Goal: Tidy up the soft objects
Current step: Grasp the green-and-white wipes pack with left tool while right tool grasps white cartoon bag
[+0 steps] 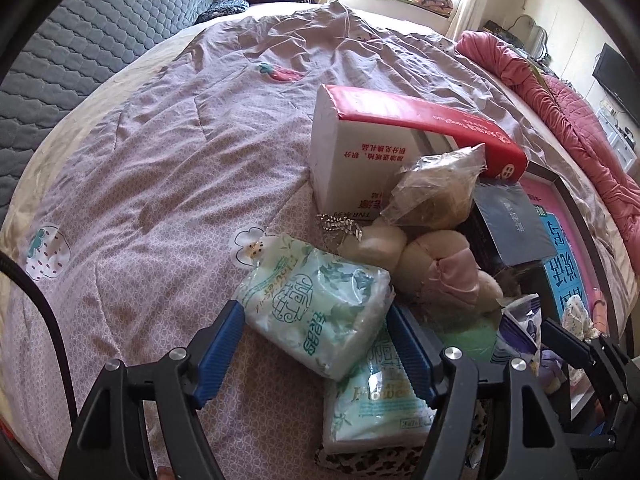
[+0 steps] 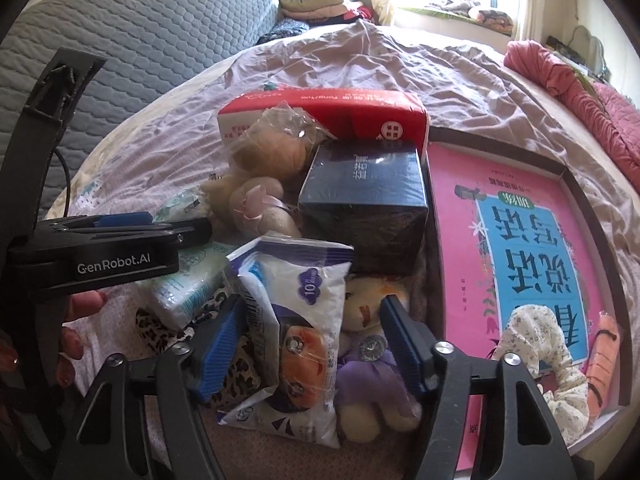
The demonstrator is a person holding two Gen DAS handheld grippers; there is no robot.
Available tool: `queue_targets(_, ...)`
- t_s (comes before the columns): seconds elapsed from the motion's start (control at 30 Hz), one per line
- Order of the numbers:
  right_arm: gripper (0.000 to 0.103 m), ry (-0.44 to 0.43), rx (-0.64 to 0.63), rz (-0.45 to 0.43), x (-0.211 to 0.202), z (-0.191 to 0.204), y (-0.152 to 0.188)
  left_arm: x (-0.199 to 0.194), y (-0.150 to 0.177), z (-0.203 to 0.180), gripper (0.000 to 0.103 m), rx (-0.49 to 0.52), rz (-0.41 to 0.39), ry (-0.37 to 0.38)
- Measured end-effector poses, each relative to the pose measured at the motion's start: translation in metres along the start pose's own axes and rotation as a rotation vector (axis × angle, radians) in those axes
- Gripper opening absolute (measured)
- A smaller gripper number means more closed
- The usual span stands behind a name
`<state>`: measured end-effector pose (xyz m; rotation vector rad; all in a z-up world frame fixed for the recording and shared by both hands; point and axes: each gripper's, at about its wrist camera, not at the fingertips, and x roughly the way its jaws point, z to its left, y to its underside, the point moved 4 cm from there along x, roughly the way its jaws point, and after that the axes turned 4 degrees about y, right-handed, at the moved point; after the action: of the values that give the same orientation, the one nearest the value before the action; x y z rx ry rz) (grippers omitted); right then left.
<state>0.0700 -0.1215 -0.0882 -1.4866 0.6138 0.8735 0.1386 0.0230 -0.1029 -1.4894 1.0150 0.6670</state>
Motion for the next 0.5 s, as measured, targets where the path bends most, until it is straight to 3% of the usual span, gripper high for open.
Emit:
queue_targets(0.17, 0.053, 0.014, -0.035, -0.021, 0.001, 0.005, -0.001, 0.005, 0.000, 0.006, 0.072, -0.027, 0.011, 0.014)
queue_targets(0.43, 0.048, -0.001, -0.021, -0.054, -0.003, -0.002, -0.003, 0.006, 0.001, 0.017, 0.066, -0.088, 0.004, 0.096)
queue_targets(0.5, 0.047, -0.004, -0.014, -0.065, -0.006, -0.005, -0.005, 0.006, 0.001, 0.019, 0.060, -0.096, 0.002, 0.106)
